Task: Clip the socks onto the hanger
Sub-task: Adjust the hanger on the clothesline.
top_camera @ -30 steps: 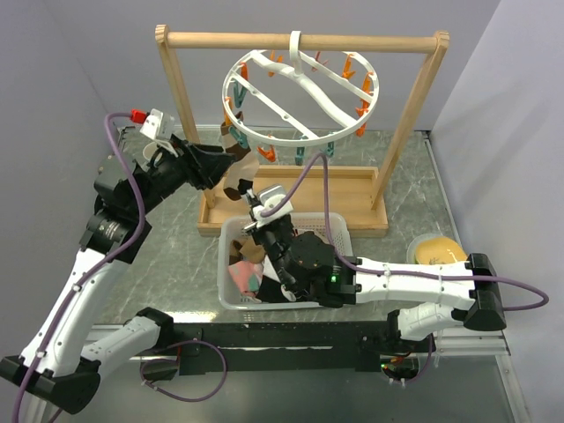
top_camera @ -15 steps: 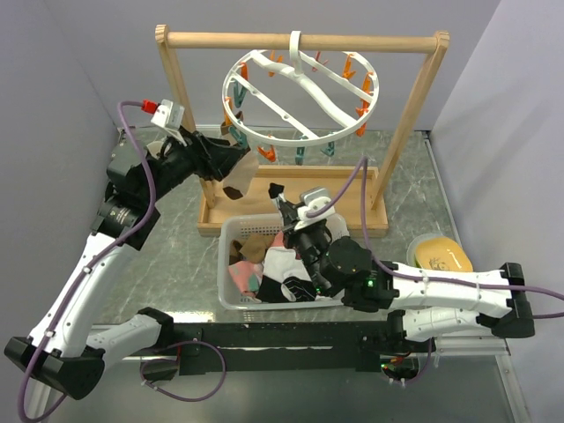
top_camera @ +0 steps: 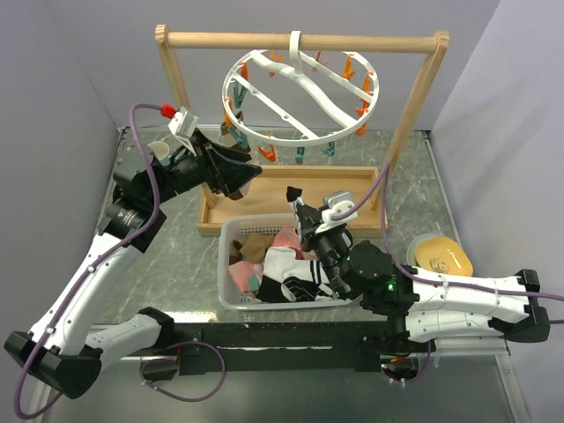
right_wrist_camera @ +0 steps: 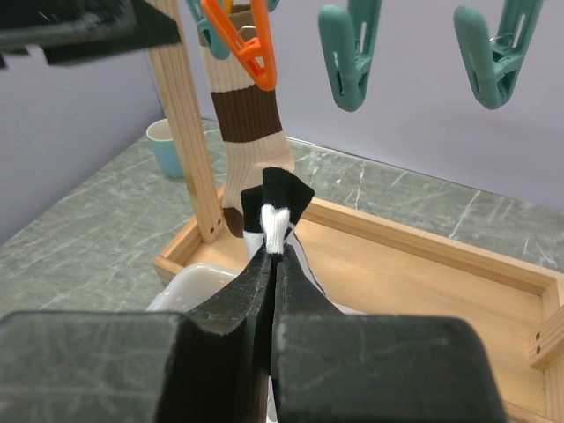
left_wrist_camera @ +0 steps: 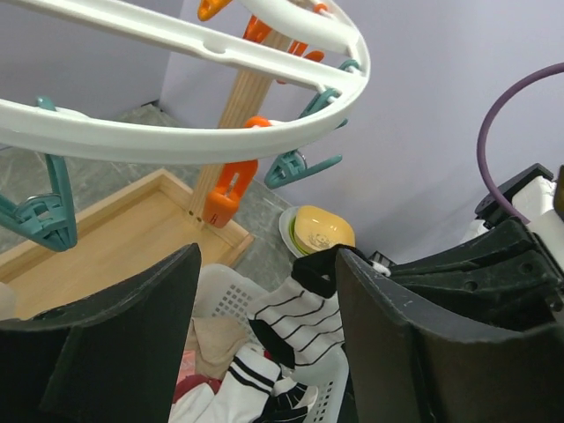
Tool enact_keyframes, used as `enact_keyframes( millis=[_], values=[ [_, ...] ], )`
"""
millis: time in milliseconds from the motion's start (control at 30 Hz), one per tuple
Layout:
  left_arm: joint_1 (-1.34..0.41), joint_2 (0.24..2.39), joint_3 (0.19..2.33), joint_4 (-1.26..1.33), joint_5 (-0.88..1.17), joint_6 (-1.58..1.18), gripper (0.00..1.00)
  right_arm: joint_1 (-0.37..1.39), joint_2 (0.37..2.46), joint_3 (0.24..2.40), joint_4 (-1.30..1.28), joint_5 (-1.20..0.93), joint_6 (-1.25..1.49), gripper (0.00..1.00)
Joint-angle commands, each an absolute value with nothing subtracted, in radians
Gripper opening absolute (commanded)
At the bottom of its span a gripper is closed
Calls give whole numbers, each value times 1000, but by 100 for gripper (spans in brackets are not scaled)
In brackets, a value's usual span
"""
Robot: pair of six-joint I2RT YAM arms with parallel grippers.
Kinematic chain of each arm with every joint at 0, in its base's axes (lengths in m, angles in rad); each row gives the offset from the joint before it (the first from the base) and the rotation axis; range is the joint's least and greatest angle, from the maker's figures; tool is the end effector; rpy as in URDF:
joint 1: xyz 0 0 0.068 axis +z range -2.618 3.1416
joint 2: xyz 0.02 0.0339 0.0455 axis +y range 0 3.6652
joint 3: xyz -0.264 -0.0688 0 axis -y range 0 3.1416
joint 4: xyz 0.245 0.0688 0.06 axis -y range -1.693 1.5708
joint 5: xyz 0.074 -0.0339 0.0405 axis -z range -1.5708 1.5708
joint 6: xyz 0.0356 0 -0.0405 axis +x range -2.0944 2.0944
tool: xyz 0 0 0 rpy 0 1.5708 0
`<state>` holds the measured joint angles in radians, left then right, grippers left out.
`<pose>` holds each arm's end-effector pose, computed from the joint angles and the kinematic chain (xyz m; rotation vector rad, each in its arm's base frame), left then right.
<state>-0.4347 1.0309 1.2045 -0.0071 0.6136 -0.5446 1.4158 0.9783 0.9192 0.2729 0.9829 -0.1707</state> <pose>0.1881 -0.1099 0.4585 0.4648 1.4848 -1.2174 0.0620 0.2052 0.3978 -0.3008 1.4311 0.3514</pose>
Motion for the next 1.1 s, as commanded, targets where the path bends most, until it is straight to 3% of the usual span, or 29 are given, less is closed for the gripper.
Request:
enact_keyframes(
  millis=[0,367,467,600,700,1067],
  values=[
    [-452,1072,1239,32,606,-540,68,1417,933,902,270,1005,-134,0],
    [-482,1149,1339,3,470,-502,79,1417,888,867,178,993,-40,0],
    [-482,1163,1361,-32,424,-486,76,1420,887,868,164,989,-34,0],
    [-480,1167,1378,-87,290,-453,56,1428,876,868,155,988,-32,0],
    [-480,1163,1367,-106,250,-437,50,1436,861,871,153,982,-35,0],
    [-434,1155,1379,-138,132,-436,49,1450,873,905,100,950,-8,0]
  ],
)
